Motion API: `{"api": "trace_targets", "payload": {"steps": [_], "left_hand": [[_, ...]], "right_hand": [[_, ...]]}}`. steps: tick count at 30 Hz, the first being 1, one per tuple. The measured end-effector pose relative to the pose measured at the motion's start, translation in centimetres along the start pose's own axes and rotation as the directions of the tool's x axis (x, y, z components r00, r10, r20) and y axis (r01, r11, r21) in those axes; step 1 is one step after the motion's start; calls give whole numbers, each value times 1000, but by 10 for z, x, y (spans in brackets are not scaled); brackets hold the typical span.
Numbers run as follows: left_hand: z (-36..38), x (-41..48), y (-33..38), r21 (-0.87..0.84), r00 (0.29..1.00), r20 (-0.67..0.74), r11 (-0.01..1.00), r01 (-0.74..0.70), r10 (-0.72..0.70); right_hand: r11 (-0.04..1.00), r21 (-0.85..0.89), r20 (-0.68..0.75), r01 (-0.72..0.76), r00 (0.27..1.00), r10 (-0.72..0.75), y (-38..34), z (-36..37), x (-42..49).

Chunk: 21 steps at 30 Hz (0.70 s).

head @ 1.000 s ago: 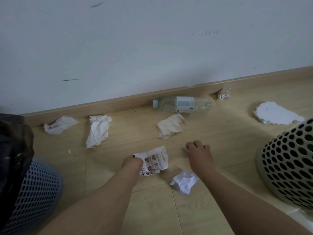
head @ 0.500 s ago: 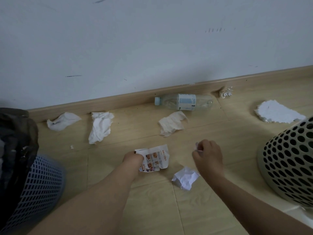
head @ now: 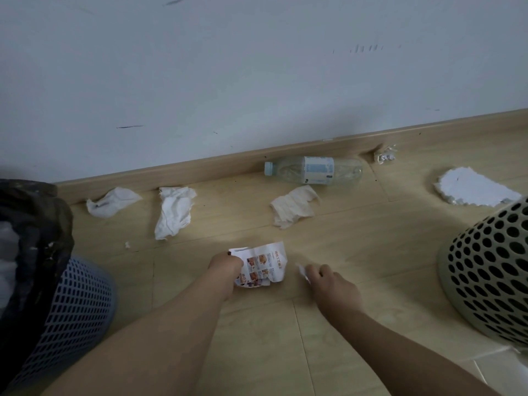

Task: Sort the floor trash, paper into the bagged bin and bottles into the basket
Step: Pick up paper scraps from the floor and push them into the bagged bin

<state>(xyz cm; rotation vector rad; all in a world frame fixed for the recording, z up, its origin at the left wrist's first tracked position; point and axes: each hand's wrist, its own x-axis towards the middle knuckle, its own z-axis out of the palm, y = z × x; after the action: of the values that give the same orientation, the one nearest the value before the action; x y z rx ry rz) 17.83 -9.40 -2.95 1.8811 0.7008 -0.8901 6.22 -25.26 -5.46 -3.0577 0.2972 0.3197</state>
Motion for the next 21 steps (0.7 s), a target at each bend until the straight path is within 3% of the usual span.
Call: {"api": "trace_targets", "payload": {"steps": [2, 4, 7, 11, 16, 19, 21], "left_hand": [[-1, -1, 1, 11, 1000, 1, 1000, -13, 13], [0, -5, 2, 34, 1000, 0, 999, -26, 26], [0, -11, 5, 52, 999, 10, 998, -40, 40], [1, -24, 16, -55, 998, 67, 998, 9, -5], [1, -54, 54, -283, 988, 144, 959, -11, 53], [-7, -63, 71, -350, 979, 149, 934, -76, 136], [-19, -69, 78, -348, 965, 124, 921, -175, 231]], "right_hand": [[991, 101, 133, -85, 989, 71, 1, 8, 2], [947, 244, 175, -211, 970, 171, 3, 7, 7], [805, 425, 265, -413, 908, 325, 0, -11, 21], [670, 611, 209, -422, 902, 377, -21, -38, 38], [277, 879, 261, -388, 877, 402, -57, -76, 68], [3, 919, 374, -395, 874, 311, -76, -93, 78], [-128, 938, 344, -323, 914, 213, -86, -108, 80]]}}
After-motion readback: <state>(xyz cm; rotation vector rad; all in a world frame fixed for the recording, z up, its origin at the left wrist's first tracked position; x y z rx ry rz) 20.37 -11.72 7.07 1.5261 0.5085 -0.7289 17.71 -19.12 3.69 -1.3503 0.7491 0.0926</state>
